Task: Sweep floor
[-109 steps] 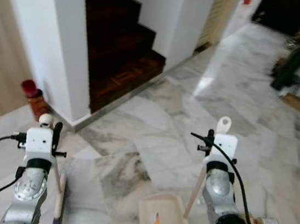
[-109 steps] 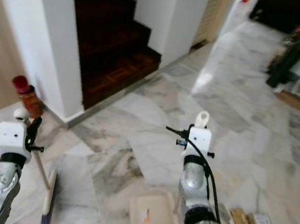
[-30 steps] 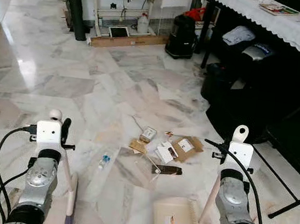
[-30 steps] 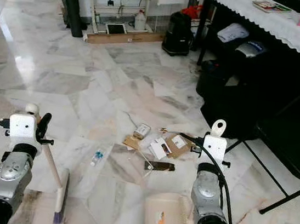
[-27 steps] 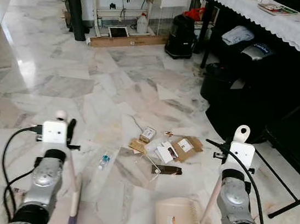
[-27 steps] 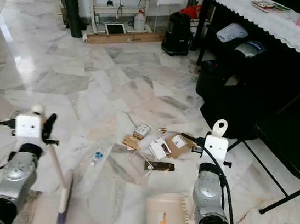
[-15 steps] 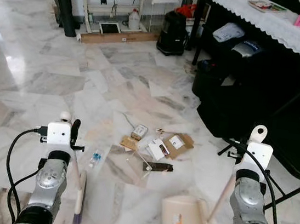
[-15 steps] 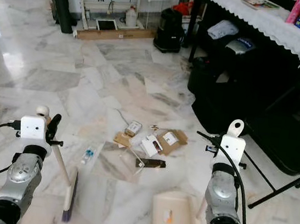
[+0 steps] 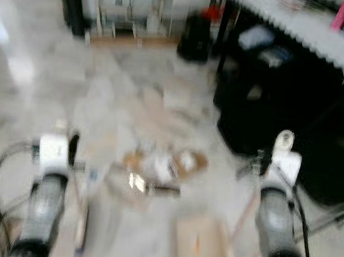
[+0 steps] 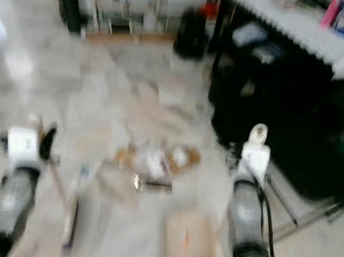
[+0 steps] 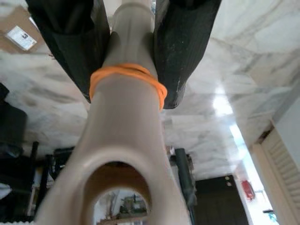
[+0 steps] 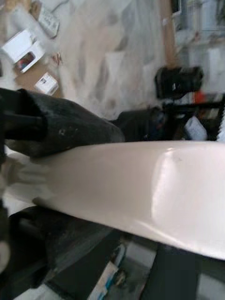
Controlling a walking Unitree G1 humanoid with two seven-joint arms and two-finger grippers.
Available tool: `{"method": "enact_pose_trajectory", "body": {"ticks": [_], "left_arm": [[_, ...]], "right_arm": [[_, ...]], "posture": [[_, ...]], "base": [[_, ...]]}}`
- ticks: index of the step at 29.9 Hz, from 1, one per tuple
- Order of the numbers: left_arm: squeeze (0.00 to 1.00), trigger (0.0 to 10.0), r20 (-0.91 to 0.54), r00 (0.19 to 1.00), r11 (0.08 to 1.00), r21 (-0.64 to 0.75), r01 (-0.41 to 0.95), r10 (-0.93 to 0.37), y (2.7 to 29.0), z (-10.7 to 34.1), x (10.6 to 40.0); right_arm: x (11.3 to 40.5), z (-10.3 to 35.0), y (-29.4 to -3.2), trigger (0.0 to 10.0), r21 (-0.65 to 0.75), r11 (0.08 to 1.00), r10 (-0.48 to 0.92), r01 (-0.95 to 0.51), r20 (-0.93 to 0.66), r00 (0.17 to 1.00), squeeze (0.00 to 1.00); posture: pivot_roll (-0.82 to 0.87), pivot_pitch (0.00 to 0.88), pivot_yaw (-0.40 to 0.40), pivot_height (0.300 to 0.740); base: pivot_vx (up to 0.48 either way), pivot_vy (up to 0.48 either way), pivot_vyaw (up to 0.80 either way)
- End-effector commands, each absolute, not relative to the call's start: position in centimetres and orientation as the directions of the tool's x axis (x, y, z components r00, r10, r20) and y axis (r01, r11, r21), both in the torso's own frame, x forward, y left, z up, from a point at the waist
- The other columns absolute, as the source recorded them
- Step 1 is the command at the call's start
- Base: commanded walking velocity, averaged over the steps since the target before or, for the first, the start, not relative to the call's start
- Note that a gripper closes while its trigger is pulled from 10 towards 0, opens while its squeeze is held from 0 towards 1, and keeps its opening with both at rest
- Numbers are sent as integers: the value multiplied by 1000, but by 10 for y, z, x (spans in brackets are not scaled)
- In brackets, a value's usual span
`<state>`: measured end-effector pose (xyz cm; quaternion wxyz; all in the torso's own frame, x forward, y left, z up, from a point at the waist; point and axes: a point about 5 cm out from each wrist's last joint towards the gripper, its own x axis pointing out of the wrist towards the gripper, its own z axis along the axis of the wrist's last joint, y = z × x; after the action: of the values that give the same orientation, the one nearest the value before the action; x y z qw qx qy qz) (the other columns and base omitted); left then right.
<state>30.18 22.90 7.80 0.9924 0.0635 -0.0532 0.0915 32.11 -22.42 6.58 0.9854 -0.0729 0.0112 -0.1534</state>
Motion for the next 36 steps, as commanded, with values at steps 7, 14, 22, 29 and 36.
{"method": "enact_pose_trajectory", "body": {"ticks": [7,14,22,29,36], "left_arm": [[0,10000,153,971,970,135,-204,183,239,93,311],[0,10000,156,969,969,130,-212,192,240,93,311],[0,10000,158,967,968,122,-220,200,239,92,310],[0,10000,156,968,969,120,-217,198,238,92,310],[0,10000,157,968,970,116,-214,195,236,92,311]], "right_arm": [[324,72,-222,10000,-113,939,-322,324,35,946,0],[325,72,-218,10000,-111,943,-313,314,32,949,0],[328,74,-215,10000,-110,948,-297,299,36,954,0],[326,73,-216,10000,-120,946,-299,300,32,954,0],[326,72,-214,10000,-114,949,-292,294,29,956,0]], "posture": [[39,0,-5,740],[53,0,-16,740],[48,0,-22,740],[47,0,-23,740],[48,0,-22,740]], "base": [[0,0,0],[0,0,0],[232,0,0],[287,0,0],[298,0,0]]}}
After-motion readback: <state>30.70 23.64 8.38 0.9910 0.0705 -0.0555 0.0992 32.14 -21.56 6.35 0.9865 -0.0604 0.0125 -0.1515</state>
